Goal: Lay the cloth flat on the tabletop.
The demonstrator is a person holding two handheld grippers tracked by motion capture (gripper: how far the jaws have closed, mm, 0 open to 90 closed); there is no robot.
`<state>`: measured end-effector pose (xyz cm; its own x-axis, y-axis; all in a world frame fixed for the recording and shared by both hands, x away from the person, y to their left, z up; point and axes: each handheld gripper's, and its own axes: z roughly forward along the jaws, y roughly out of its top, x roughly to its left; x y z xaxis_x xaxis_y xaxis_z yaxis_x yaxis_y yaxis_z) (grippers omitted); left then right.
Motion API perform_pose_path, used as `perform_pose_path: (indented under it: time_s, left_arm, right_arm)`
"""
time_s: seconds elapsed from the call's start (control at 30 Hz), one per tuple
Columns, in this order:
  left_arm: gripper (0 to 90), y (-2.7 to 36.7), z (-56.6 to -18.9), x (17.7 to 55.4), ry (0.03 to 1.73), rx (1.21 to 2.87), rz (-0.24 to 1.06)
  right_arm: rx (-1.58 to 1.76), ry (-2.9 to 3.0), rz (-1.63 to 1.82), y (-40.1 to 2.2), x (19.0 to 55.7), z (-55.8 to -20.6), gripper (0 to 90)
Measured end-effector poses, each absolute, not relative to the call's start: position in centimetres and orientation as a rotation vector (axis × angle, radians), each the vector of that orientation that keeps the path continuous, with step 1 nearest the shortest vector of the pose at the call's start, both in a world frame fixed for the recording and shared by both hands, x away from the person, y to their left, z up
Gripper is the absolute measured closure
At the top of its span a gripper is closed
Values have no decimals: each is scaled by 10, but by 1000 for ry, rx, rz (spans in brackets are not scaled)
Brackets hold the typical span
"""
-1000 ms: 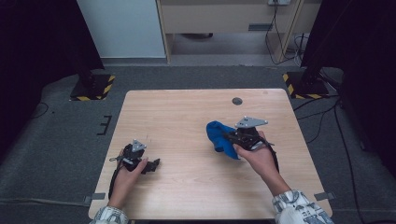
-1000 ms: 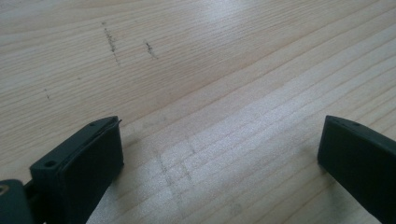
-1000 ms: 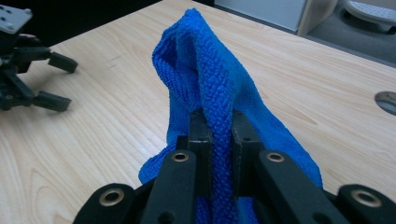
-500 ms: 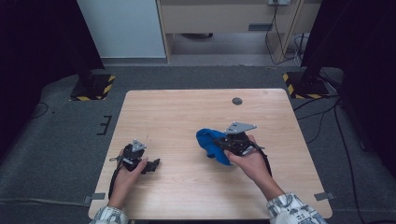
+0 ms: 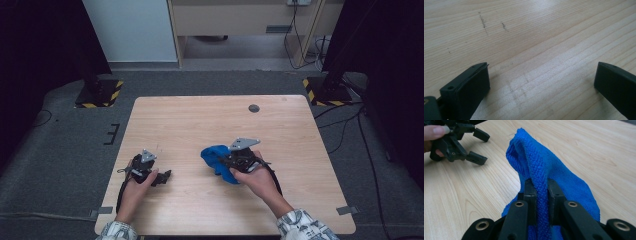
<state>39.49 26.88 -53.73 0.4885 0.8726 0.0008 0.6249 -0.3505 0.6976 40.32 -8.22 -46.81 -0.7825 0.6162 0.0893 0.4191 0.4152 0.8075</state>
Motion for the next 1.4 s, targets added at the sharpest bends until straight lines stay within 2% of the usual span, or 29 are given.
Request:
perform_pose_path:
  time_s: [0.1, 0.2, 0.23, 0.3, 0.33, 0.37, 0.4, 0.43, 0.47, 0.7, 0.8, 0.93, 1.03, 1.07, 1.1, 1.17, 1.23, 1.4]
  left_arm:
    - [0, 269, -537, 395, 1228, 2096, 500]
    - [0, 269, -537, 395, 1228, 2096, 500]
    - [0, 269, -537, 395, 1228, 2096, 501]
    - [0, 269, -537, 395, 1228, 2096, 502]
    - [0, 268, -537, 395, 1227, 2097, 506]
    - [0, 268, -537, 394, 1225, 2097, 510]
    - [0, 268, -537, 394, 1225, 2097, 510]
    - [4, 267, -536, 393, 1214, 2099, 536]
    - [20, 265, -536, 392, 1200, 2099, 557]
    - [56, 246, -523, 382, 1130, 2089, 584]
    - [67, 233, -518, 375, 1098, 2097, 578]
    - [123, 219, -512, 365, 1077, 2054, 538]
    - [200, 206, -508, 358, 1044, 2052, 538]
    - [249, 197, -507, 355, 1007, 2071, 539]
    - [273, 197, -507, 355, 1007, 2071, 539]
    - [301, 189, -506, 353, 971, 2092, 542]
    - [378, 184, -506, 352, 953, 2104, 535]
    - [450, 183, -506, 353, 945, 2098, 503]
  right_arm:
    - [919, 2469, 1274, -77, 402, -476, 806]
    - [944, 2469, 1243, -74, 402, -482, 753]
    - [953, 2461, 1232, -73, 402, -484, 705]
    - [974, 2467, 1241, -73, 403, -486, 533]
    - [976, 2475, 1243, -73, 403, -486, 476]
    - [962, 2480, 1238, -72, 400, -486, 362]
    - [962, 2480, 1238, -72, 400, -486, 362]
    - [938, 2475, 1240, -72, 397, -484, 240]
    - [929, 2473, 1247, -72, 395, -483, 204]
    - [928, 2427, 1291, -87, 389, -472, 162]
    - [946, 2409, 1278, -103, 389, -473, 193]
    - [977, 2409, 1266, -128, 386, -482, 380]
    - [982, 2397, 1243, -143, 384, -493, 495]
    - [990, 2391, 1236, -152, 382, -500, 585]
    - [990, 2391, 1236, -152, 382, -500, 585]
    - [990, 2398, 1230, -159, 382, -503, 646]
    - [1004, 2376, 1253, -169, 381, -501, 746]
    - [983, 2385, 1236, -176, 380, -502, 818]
